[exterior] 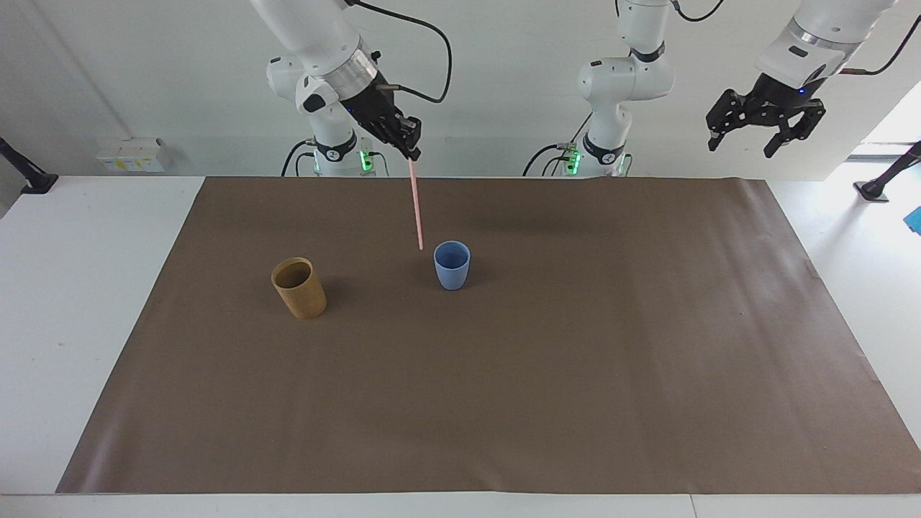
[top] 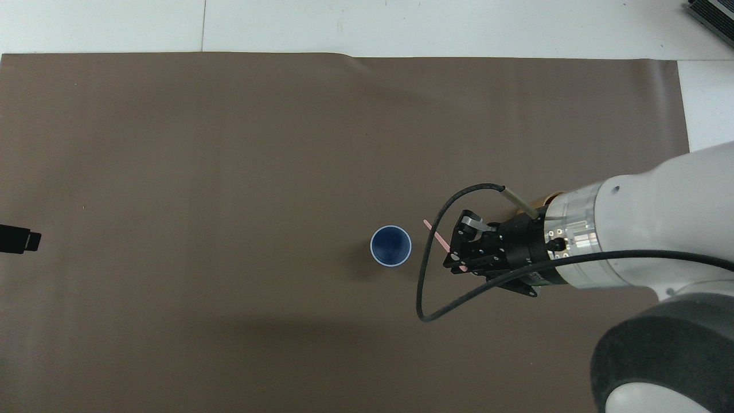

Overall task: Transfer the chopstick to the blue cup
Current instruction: 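Carry the pink stick with the right gripper over the blue cup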

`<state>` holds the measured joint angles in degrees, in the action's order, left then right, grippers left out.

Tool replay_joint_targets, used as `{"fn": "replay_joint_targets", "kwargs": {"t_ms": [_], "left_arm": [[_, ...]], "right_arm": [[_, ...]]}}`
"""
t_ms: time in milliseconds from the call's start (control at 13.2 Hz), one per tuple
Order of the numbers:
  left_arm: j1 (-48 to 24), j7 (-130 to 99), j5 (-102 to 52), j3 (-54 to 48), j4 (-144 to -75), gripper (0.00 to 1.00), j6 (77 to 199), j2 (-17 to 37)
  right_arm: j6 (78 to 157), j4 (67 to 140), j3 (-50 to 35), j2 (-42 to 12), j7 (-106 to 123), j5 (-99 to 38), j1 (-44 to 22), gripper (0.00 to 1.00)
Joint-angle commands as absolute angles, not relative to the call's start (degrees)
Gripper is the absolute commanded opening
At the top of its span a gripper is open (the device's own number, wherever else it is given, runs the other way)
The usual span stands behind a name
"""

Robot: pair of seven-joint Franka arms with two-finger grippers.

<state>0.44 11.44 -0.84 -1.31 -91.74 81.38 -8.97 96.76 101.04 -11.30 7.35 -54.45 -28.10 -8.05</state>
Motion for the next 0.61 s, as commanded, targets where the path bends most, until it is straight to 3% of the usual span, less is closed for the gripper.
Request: {"fn": "replay_joint_targets", "kwargs": {"t_ms": [0, 379, 531], "left_arm": [[0.79, 11.69, -0.35, -1.49, -91.05, 1.00, 80.24, -9.32], [0.79, 11.69, -0.35, -1.49, -91.05, 1.00, 80.24, -9.32], [0.79, 11.69, -0.35, -1.49, -91.05, 1.00, 80.24, -9.32]], "right_arm": [[99.57, 100.63, -12.22, 4.32, -58.88, -29.80, -9.57, 0.00], [99.67, 103.88, -12.22, 2.46, -61.26, -29.71, -11.16, 0.00], [103.16, 106.60, -12.22, 2.11, -61.17, -29.01, -11.25, 0.00]]}}
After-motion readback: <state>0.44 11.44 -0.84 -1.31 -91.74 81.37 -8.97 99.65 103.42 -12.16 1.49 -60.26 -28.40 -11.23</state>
